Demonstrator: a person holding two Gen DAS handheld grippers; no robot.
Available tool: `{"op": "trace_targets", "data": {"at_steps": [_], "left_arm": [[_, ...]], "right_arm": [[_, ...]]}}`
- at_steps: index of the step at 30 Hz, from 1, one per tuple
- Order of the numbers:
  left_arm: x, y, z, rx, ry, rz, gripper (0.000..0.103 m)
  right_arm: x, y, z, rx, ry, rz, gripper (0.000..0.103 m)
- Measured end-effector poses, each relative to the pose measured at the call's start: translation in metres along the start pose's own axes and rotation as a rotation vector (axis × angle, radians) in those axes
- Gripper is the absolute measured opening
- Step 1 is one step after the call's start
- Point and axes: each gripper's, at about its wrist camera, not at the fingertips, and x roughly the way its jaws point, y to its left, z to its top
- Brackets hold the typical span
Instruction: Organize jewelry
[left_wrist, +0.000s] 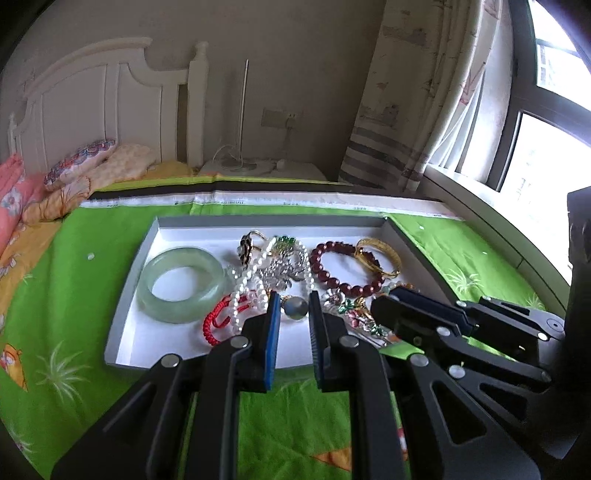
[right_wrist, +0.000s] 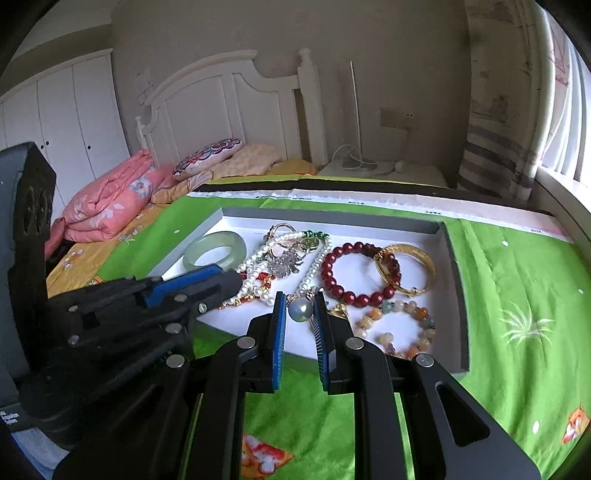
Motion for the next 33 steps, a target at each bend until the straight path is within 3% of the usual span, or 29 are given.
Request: {"op": "trace_targets", "data": {"at_steps": [8, 20, 23, 27, 29, 33], "left_arm": [[0.000, 0.012, -0.001, -0.053, 0.000, -0.021, 0.015], [0.001, 0.013, -0.001, -0.052, 0.001, -0.002, 0.016], [0.000, 0.013, -0.001, -0.054, 0.000, 0.025, 0.027], [-0.006, 0.022, -0.001, -0.101, -0.029, 0.055, 0.075], [-0.014, 0.025, -0.002, -0.117, -0.071, 0.064, 0.081], [-0.034, 0.030, 0.000, -0.141, -0.168, 0.089, 0.101]], "right_arm": [[0.010, 0.000, 0.002, 0.003, 0.027, 0.006, 0.017], [0.012, 0.002, 0.002, 0.003, 0.035, -0.008, 0.017], [0.011, -0.003, 0.002, 0.029, 0.036, -0.015, 0.018], [0.007, -0.018, 0.002, 0.102, 0.014, -0.016, 0.022], [0.001, -0.022, 0.001, 0.125, -0.013, -0.030, 0.036], [-0.019, -0.033, -0.003, 0.183, -0.106, -0.064, 0.078]]}}
